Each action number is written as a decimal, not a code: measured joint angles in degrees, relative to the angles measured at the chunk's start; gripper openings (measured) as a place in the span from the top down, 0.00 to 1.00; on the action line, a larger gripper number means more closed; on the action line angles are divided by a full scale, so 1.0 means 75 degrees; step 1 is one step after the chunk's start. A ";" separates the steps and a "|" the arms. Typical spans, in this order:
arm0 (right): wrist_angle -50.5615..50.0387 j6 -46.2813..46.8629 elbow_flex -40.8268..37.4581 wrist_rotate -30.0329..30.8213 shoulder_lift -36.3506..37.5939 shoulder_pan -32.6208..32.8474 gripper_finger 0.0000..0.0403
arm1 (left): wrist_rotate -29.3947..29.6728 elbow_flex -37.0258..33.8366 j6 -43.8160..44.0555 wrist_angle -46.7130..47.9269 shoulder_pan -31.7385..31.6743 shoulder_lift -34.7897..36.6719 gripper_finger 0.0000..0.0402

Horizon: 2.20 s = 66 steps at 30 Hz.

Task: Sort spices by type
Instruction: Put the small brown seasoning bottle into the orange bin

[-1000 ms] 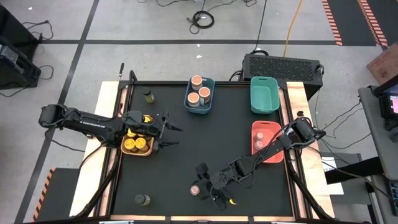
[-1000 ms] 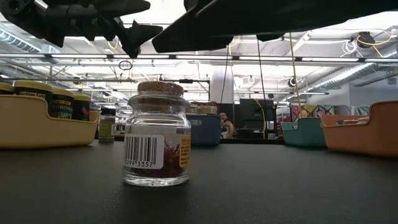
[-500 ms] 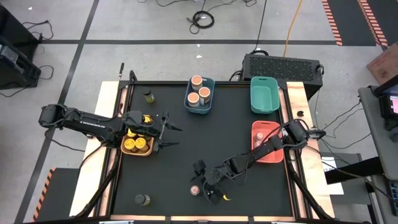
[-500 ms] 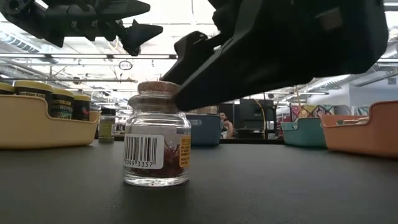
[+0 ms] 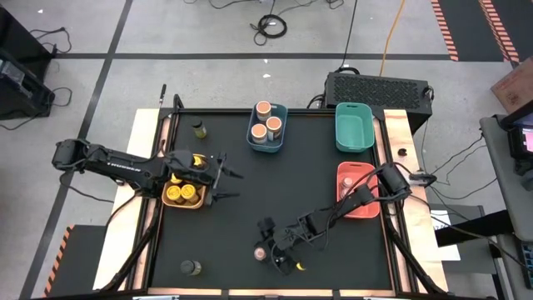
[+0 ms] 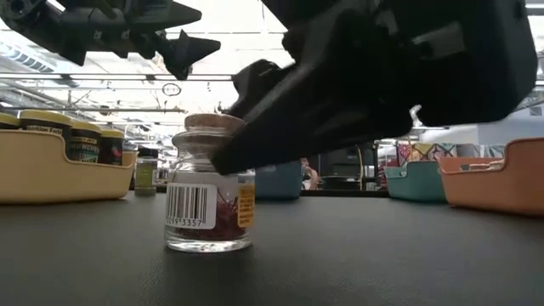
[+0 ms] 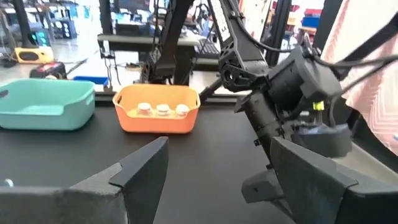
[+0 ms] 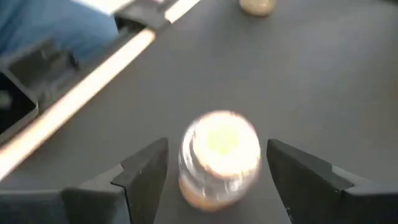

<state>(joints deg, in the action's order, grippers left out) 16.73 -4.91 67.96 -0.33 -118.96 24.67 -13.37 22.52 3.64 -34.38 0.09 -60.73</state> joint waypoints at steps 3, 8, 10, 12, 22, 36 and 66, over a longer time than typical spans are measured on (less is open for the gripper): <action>0.0222 0.0032 0.0012 0.0028 -0.0084 0.0005 0.34 | -0.0009 -0.0004 -0.0127 0.0168 0.0041 -0.0003 0.30; 0.0584 0.0109 0.0012 0.0061 -0.0090 -0.0013 0.34 | -0.0009 -0.0006 -0.0337 0.0133 0.0056 -0.0003 0.30; 0.0700 0.0231 0.0012 0.0060 -0.0090 -0.0013 0.34 | -0.0009 -0.0006 -0.0352 0.0111 0.0056 -0.0003 0.30; 0.0725 0.0299 0.0012 0.0060 -0.0090 -0.0013 0.34 | -0.0009 -0.0006 -0.0385 0.0112 0.0056 -0.0003 0.30; 0.0715 0.0354 0.0010 0.0064 -0.0384 -0.0013 0.50 | -0.0009 -0.0006 -0.0352 0.0107 0.0056 -0.0003 0.30; -0.0597 0.0523 0.0006 0.0696 0.1451 -0.0014 0.56 | -0.0009 -0.0003 -0.0339 0.0139 0.0056 -0.0003 0.30; -1.2076 1.2823 -0.2863 0.4479 0.7027 -0.0036 0.57 | -0.0009 0.0000 -0.0339 0.0465 0.0056 -0.0003 0.30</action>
<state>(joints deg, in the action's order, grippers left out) -73.84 91.27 46.49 33.26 -66.26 24.40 -13.43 22.52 1.10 -30.90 0.51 -60.75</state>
